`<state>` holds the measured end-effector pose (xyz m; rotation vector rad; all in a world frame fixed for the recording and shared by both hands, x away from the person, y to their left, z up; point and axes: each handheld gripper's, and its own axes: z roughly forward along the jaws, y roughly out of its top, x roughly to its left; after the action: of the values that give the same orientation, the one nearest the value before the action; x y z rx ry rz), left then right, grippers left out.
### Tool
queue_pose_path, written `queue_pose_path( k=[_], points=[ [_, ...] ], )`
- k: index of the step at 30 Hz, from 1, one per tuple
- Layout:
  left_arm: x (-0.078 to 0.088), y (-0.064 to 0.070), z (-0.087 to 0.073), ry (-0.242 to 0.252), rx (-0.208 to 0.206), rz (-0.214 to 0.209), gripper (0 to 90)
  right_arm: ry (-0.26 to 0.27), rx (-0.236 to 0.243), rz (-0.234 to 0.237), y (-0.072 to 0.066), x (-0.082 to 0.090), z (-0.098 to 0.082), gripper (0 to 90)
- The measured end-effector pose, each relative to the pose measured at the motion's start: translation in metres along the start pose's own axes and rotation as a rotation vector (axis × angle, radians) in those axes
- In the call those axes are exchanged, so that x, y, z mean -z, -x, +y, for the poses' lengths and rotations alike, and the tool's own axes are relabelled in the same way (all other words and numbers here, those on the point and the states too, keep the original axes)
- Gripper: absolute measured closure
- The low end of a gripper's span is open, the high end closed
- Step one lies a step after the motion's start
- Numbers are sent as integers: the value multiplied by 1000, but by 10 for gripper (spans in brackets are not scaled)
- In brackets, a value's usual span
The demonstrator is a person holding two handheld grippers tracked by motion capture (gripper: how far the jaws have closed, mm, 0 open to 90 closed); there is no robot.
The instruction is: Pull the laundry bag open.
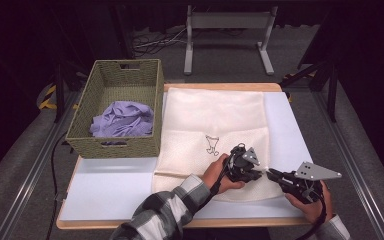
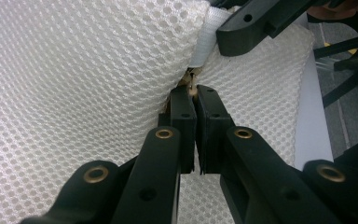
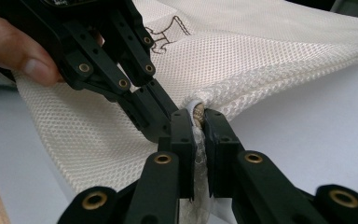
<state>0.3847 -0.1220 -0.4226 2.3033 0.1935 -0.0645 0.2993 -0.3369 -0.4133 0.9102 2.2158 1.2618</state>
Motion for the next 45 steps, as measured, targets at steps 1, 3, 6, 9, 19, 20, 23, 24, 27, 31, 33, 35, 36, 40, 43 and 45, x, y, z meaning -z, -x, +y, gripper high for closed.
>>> queue_pose_path(
  k=[1, 3, 6, 9, 19, 20, 23, 24, 27, 31, 33, 35, 36, 40, 43, 45],
  points=[
    [0, 0, 0, -3, 0, -2, 871, 0, -1, -1, 0, 0, 0, 839],
    [0, 0, 0, -4, 1, -3, 872, -3, 6, -12, -1, 1, 0, 841],
    [1, 0, -1, -2, 2, -5, 872, 0, 10, -16, -2, 1, 0, 843],
    [1, 1, -2, 4, -3, -6, 872, 2, 9, -19, -2, 2, 0, 844],
    [0, -2, -3, -2, 42, -30, 873, -4, 36, -42, -4, 2, 0, 850],
    [1, -3, -2, -5, 36, -32, 873, -4, 32, -44, -5, 2, 0, 850],
    [1, -3, -1, -19, 42, -21, 873, -1, 26, -44, -5, 3, 1, 851],
    [0, -4, -3, -32, 48, -17, 873, 5, 21, -54, -4, 4, 0, 852],
    [1, -8, -8, -24, 66, -9, 873, 24, -9, -73, 1, 10, 0, 852],
    [4, -5, -12, -43, 58, -2, 873, 16, -1, -73, 1, 8, -1, 852],
    [6, -6, -15, -47, 65, 4, 872, 15, 2, -74, 0, 8, -1, 852],
    [9, -7, -19, -43, 74, 6, 872, 18, -4, -84, 1, 9, -2, 852],
    [11, -6, -21, -47, 78, 9, 872, 19, -10, -86, 2, 10, -2, 853],
    [20, -7, -27, -63, 81, 21, 872, 14, -13, -90, 3, 9, -2, 852],
    [26, -10, -33, -70, 95, 29, 871, 8, -19, -99, 3, 9, -2, 852],
    [30, -9, -35, -66, 91, 29, 871, 6, -25, -93, 3, 9, -2, 852]
  ],
)
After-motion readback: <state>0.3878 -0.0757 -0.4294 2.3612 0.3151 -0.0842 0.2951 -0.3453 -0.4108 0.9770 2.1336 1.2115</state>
